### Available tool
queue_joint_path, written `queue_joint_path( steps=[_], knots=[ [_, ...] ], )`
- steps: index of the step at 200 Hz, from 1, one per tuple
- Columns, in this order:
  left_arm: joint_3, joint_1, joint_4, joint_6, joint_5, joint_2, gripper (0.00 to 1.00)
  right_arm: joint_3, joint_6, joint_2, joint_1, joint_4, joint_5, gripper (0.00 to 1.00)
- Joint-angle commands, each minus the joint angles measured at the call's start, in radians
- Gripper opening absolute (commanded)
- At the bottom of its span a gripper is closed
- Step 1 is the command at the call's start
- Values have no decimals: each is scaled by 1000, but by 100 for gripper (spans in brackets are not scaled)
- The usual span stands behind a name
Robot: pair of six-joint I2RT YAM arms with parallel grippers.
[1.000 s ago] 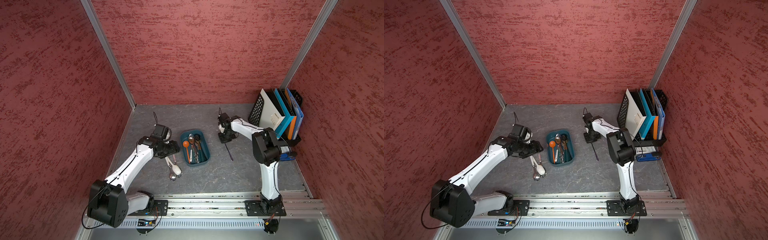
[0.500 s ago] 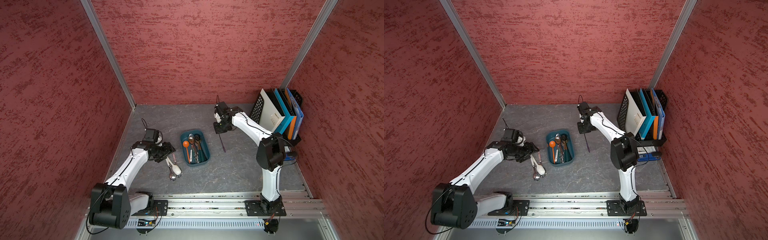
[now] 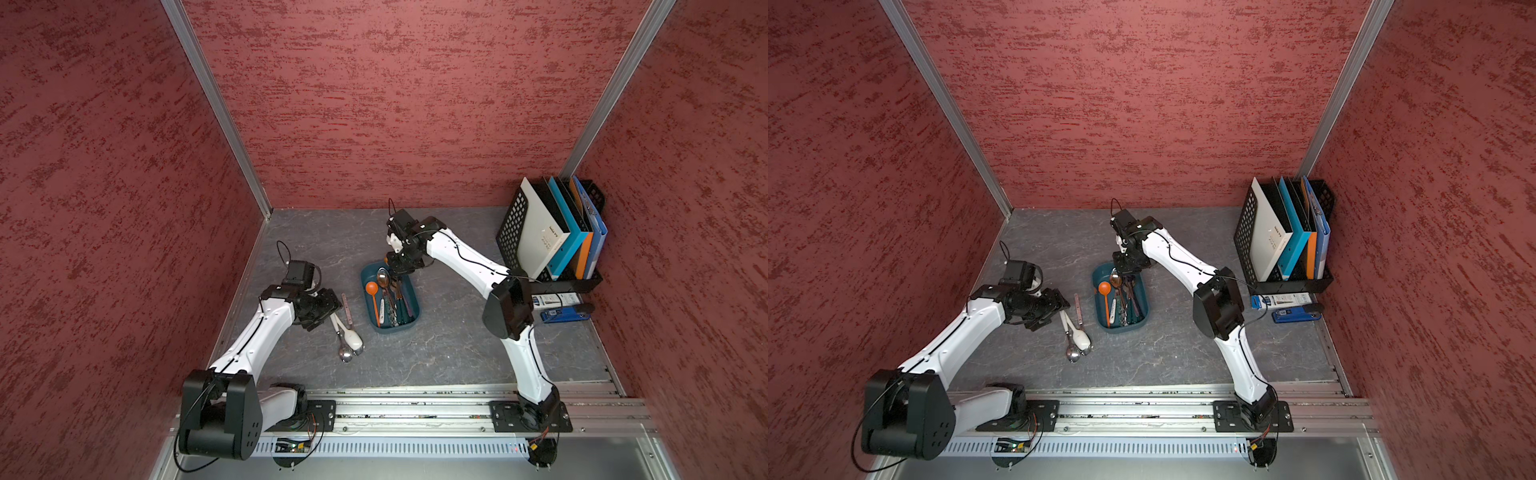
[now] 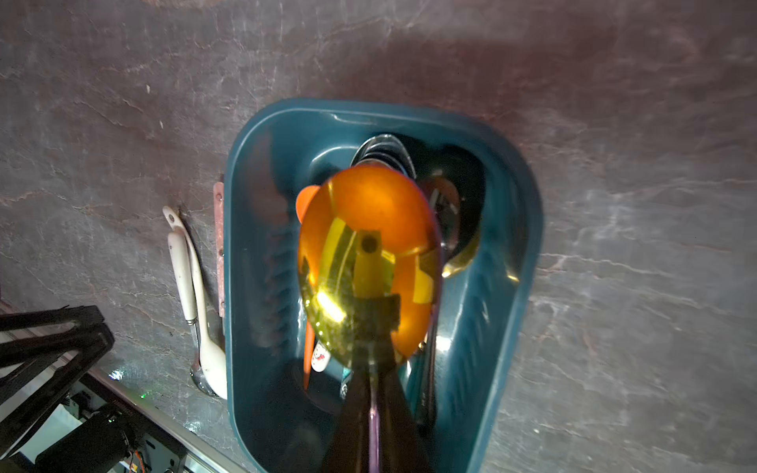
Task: Put the spoon into the storage box
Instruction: Pick up the spoon from the center of the board, then place the spoon in the storage box.
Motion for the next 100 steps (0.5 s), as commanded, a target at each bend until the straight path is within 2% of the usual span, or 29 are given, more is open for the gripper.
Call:
queue_joint_path(
  steps=[1,45,100],
  knots=[
    [-41,7,-31,-49,-55,-47,74,70,31,56,11,-47,-32,4],
    [-99,5,-30,-90,-87,-85,73,90,40,130,15,-73,5,4],
    [-128,-7,1,-99,-109,-66,69,151,30,205,4,-80,47,4]
  ],
)
